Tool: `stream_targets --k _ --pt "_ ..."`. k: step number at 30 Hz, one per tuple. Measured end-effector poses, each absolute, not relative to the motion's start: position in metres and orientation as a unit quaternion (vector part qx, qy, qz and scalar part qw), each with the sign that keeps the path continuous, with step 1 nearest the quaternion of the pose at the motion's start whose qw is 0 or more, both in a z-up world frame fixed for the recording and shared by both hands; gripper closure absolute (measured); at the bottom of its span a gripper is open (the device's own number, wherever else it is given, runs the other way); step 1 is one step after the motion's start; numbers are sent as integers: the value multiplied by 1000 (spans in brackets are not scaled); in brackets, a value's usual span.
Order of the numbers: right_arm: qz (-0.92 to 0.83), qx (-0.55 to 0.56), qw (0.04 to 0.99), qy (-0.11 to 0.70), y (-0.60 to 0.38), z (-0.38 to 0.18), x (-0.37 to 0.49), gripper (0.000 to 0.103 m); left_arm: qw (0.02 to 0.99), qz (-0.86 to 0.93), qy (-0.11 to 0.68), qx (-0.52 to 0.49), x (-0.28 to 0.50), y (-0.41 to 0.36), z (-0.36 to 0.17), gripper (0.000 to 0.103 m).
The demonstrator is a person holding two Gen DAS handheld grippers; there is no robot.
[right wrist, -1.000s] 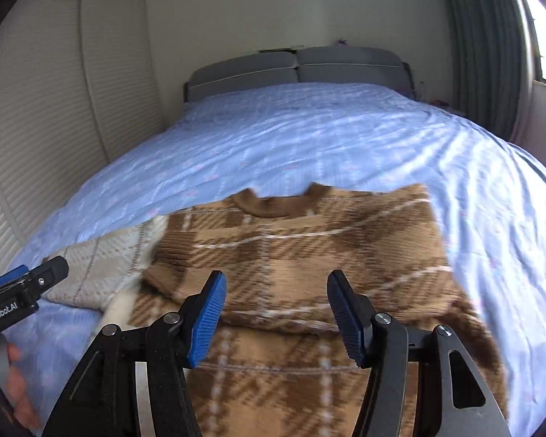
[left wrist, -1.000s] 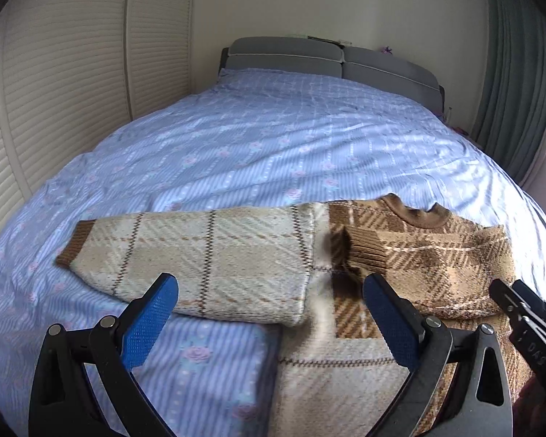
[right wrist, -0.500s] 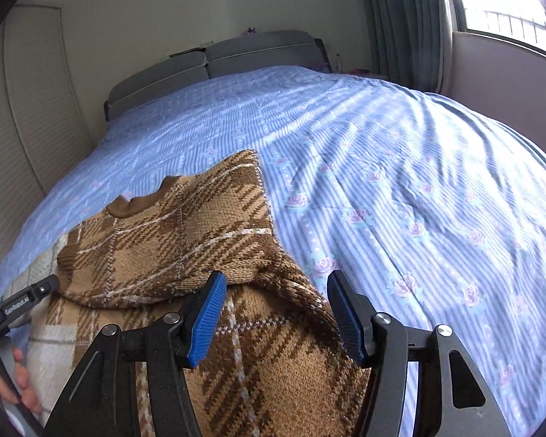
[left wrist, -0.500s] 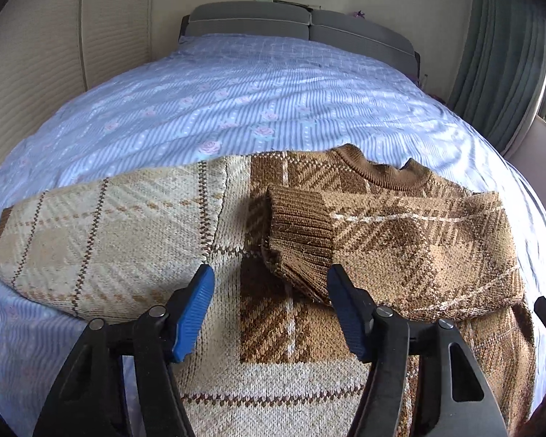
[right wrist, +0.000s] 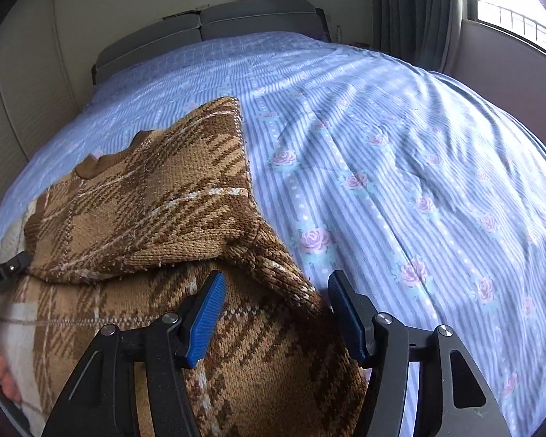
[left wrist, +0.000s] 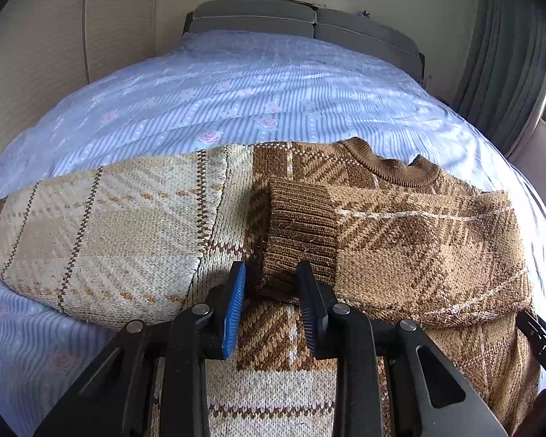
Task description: Fold small clothes
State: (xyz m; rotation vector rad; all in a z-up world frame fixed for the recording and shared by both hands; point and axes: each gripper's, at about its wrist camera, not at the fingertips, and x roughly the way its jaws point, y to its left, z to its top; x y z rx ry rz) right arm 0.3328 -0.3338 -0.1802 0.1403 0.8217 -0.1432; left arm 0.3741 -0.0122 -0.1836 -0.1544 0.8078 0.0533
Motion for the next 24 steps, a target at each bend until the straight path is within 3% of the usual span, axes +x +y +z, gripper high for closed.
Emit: stream_targets --k 8,11,18,20,24 --pt "-82 68 914 390 -342 -177 352 42 916 34 395 -67 375 -14 -186 73" --pt "-101 99 906 398 -359 -187 345 30 915 35 397 -66 376 -15 -189 73" --pt "-112 101 903 402 -361 -189 335 28 916 34 393 -67 372 -9 -188 71" --pt "-114 89 905 401 -357 -187 329 28 917 38 393 -64 369 -7 -187 63" --pt "-113 69 911 390 -358 -177 312 28 919 42 388 -49 363 -8 -182 60"
